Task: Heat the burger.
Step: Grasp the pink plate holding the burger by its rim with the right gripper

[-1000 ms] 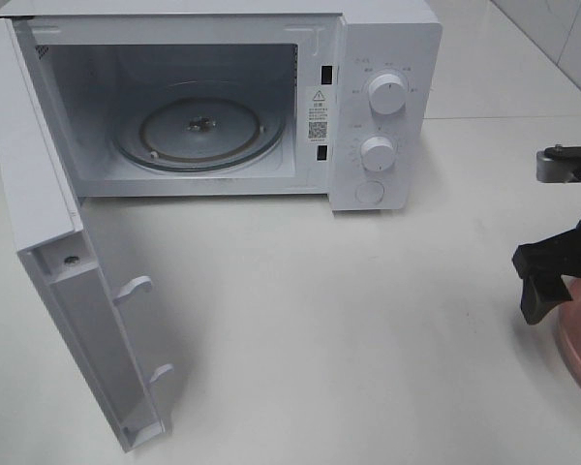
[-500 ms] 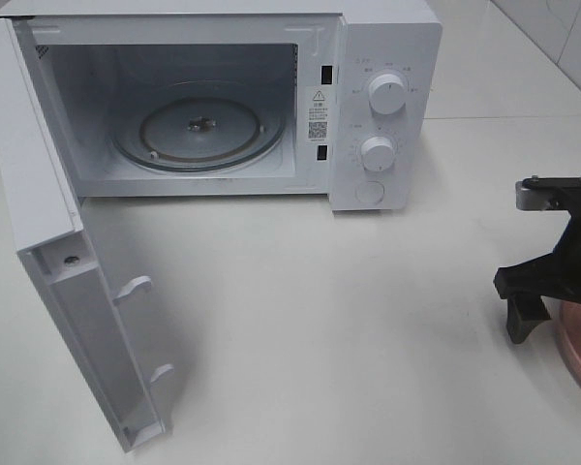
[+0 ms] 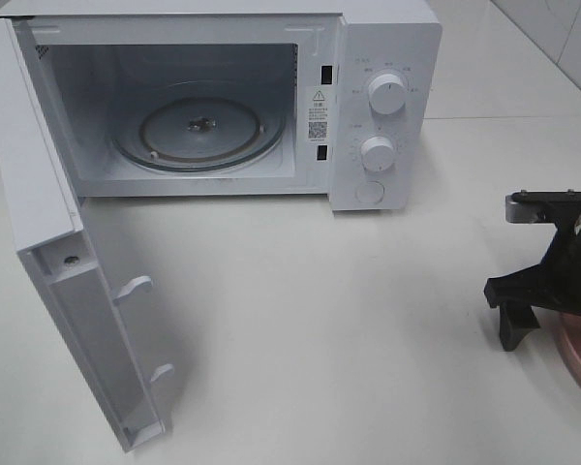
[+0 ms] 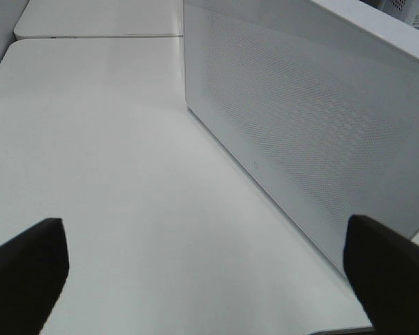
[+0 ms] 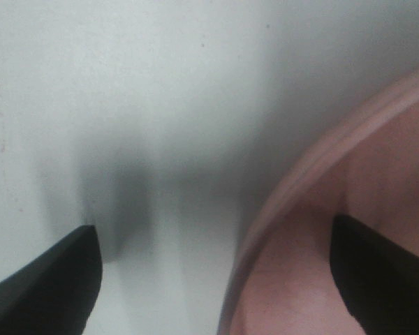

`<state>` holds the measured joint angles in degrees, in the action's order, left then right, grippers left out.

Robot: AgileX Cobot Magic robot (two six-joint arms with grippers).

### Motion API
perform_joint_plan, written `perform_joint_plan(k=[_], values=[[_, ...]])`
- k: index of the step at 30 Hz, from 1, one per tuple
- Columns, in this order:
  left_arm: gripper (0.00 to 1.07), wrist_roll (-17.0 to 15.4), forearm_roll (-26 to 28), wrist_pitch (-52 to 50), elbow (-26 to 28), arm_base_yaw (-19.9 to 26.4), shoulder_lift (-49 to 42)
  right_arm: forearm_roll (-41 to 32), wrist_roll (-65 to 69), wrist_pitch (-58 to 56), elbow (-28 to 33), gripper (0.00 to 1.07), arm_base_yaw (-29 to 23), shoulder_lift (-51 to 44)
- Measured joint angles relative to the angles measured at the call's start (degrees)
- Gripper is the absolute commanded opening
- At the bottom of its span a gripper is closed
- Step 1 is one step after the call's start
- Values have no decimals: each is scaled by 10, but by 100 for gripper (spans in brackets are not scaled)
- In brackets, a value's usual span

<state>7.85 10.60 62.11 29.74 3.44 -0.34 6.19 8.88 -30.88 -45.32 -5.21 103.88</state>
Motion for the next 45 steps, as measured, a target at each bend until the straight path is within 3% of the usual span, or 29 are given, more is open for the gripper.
perform_joint_plan(k=[13, 16, 18, 19, 20, 21, 22, 23, 24, 25, 26, 45], values=[[100, 0, 0, 0, 0, 0, 0, 17, 0, 3, -2, 74, 0, 7], [100, 0, 0, 0, 0, 0, 0, 19, 0, 2, -2, 66, 0, 7], [100, 0, 0, 0, 0, 0, 0, 36, 13, 0, -2, 49, 0, 7], [100, 0, 0, 0, 0, 0, 0, 36, 13, 0, -2, 49, 0, 7], [100, 0, 0, 0, 0, 0, 0, 42, 21, 0, -2, 36, 1, 7], [100, 0, 0, 0, 0, 0, 0, 42, 21, 0, -2, 36, 1, 7], [100, 0, 0, 0, 0, 0, 0, 56, 39, -1, -2, 22, 1, 7], [100, 0, 0, 0, 0, 0, 0, 61, 46, -1, -2, 15, 1, 7], [100, 0, 0, 0, 0, 0, 0, 61, 46, -1, -2, 15, 1, 7], [100, 0, 0, 0, 0, 0, 0, 60, 61, -3, -2, 3, 1, 6], [100, 0, 0, 0, 0, 0, 0, 60, 68, -9, -2, 0, 0, 6], [100, 0, 0, 0, 0, 0, 0, 74, 87, -17, -6, 0, -4, 5]])
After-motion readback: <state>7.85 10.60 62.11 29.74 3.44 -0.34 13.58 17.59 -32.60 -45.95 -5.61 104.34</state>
